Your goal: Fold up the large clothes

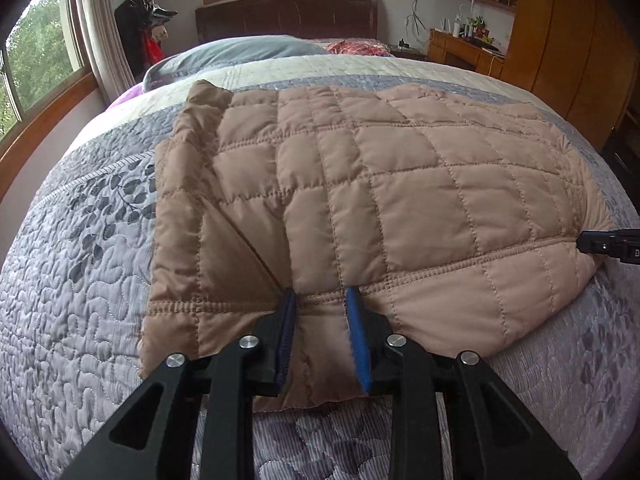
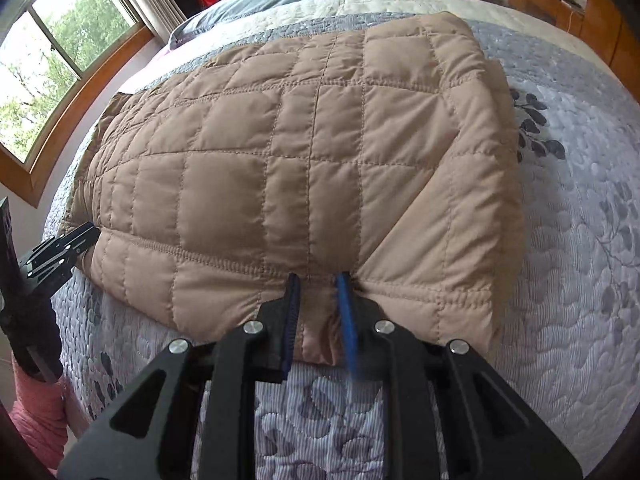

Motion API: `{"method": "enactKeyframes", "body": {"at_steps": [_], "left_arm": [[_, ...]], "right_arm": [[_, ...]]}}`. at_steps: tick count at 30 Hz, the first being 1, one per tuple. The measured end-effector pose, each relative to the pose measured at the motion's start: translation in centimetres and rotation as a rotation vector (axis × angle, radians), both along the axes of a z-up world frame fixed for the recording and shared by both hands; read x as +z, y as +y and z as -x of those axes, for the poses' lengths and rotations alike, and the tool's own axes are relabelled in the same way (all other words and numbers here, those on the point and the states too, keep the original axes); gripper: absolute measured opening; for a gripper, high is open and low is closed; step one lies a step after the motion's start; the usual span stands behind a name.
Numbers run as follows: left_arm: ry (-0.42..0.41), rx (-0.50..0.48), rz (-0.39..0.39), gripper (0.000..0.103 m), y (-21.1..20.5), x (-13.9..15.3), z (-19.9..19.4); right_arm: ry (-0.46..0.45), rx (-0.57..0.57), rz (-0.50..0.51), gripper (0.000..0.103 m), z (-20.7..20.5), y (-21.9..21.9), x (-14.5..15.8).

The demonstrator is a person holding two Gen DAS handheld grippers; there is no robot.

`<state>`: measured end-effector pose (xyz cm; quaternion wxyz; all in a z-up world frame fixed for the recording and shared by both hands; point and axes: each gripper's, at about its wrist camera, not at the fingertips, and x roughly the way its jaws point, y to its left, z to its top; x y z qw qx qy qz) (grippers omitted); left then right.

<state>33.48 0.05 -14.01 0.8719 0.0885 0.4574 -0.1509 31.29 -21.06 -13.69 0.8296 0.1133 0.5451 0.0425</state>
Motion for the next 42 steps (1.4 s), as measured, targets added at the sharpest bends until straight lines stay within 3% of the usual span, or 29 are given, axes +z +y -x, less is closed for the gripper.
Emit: {"method": "enactKeyframes", "body": {"at_steps": [6, 11, 16, 26, 35, 42], "left_arm": [[-0.016, 0.037, -0.03, 0.026, -0.8, 1.1, 0.1], [-0.097, 0.008, 0.008, 0.026, -2.7, 4.3, 0.3], [-0.125, -0.005, 0.044, 0.026, -4.6, 5.5, -1.5], [-0.06, 0.013, 0.024, 0.026, -6.0, 2.3, -5.1], [-0.04, -0.01, 0.003, 0.027, -6.2, 0.3, -5.5], [-0.058, -0.021, -0.017, 0.027, -6.5, -0.5, -5.2]], "right_arm": [[0.002, -0.003, 0.042, 0.021, -0.5, 0.8, 1.0], [-0.094, 0.006, 0.021, 0.023, -1.0, 1.4, 5.0], [-0.125, -0.022, 0.045, 0.023, -3.0, 1.4, 6.3], [-0.076, -0.063, 0.074, 0.023, -6.2, -0.2, 3.8], [-0.026, -0.061, 0.083, 0.022, -6.6, 0.1, 0.9], [-0.029, -0.062, 0.092, 0.022, -7.0, 0.5, 0.2]]}}
